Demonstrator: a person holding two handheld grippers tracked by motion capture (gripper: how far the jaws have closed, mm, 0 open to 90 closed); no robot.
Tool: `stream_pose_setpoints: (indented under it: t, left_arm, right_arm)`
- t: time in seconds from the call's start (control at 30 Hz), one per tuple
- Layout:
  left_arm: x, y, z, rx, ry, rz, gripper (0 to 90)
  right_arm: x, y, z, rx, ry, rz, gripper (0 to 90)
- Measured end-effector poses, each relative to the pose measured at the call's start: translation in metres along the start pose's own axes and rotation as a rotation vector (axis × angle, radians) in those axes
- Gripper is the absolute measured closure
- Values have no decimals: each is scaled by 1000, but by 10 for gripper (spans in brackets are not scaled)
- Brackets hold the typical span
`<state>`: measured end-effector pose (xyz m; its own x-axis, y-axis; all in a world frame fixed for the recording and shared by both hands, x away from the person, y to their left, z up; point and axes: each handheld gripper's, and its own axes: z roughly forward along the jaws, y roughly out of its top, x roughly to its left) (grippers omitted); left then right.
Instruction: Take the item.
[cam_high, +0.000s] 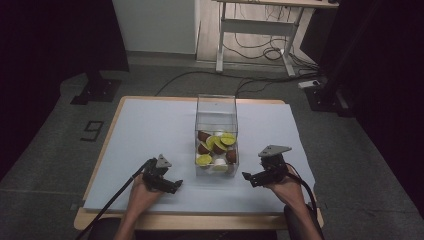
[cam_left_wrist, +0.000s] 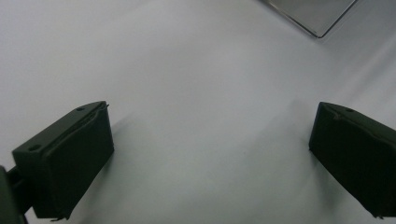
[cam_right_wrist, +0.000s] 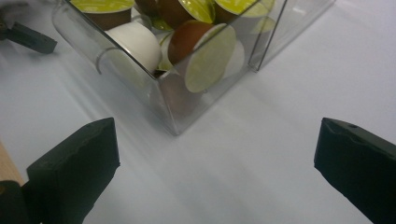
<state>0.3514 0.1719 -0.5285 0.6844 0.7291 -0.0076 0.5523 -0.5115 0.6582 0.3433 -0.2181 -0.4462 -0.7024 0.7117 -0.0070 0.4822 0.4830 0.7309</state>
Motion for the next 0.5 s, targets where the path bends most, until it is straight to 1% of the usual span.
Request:
stream_pose_setpoints:
  t: [0.1,0.23,0.27,0.33,0.37,0.47,0.5]
  left_arm:
    - [0,0,0,-1,0,-1,0]
    - [0,0,0,1,0,1,0]
    - [0,0,0,2,0,2,0]
    - [0,0,0,0,0,0,0]
    - [0,0,0,-1,0,-1,0]
    - [0,0,0,0,0,1,0]
    - [0,0,0,1,0,1,0]
  right_arm:
    - [2,9,0,5,12,-10,1]
    - [3,16,1,1,18,-20,1]
    - [5,21,2,-3,24,-28,6]
    - [6,23,2,-6,23,-33,12]
    - [8,28,3,-19,25,-36,33]
    - [8,32,4,-23,22,-45,54]
    - [9,37,5,-29,22,-49,81]
